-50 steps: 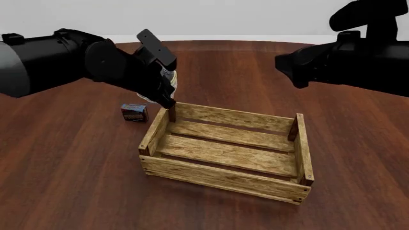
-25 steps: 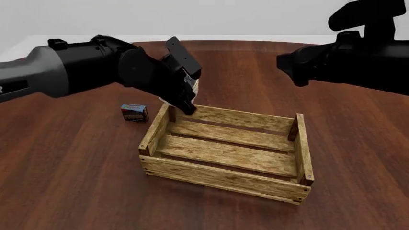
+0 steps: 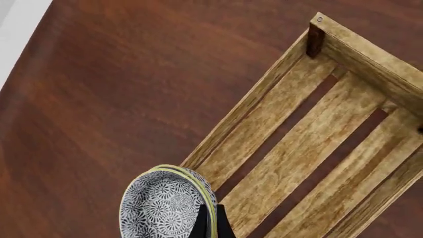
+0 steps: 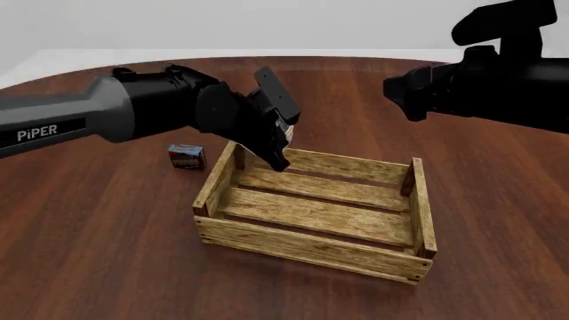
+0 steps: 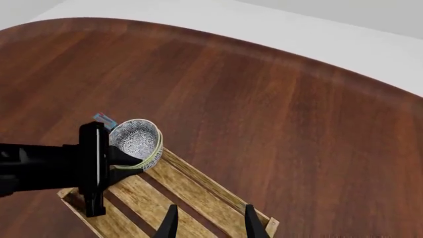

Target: Stack the right bowl on the left bowl and place them in the tray.

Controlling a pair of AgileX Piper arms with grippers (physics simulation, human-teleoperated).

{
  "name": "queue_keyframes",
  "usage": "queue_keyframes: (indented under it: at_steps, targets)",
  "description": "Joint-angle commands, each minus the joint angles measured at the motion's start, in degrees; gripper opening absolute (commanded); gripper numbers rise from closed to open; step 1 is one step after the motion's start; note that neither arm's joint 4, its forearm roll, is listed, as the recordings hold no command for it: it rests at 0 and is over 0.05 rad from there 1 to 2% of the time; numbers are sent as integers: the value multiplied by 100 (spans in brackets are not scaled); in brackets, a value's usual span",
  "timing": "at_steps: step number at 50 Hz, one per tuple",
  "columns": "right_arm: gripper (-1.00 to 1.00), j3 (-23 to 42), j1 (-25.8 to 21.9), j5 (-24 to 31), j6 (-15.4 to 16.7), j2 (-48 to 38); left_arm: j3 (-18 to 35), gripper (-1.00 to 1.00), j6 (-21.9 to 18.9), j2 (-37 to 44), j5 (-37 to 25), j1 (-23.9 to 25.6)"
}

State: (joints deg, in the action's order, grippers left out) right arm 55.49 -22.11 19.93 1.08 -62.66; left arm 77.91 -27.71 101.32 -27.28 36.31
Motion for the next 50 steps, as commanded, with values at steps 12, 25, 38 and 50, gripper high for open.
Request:
queue_keyframes:
  at_steps: [12, 25, 38, 50]
  targets:
    - [100, 10, 2, 22, 7, -37, 297, -100, 170, 412, 221, 305]
    - [100, 68, 2, 49, 2, -47, 285, -100, 66, 735, 350, 422]
    - [100, 65, 30, 74, -23, 40, 353, -100, 31, 1145, 445, 520]
    - [100, 77, 22, 91, -21, 48, 429, -100, 77, 1412, 476, 671]
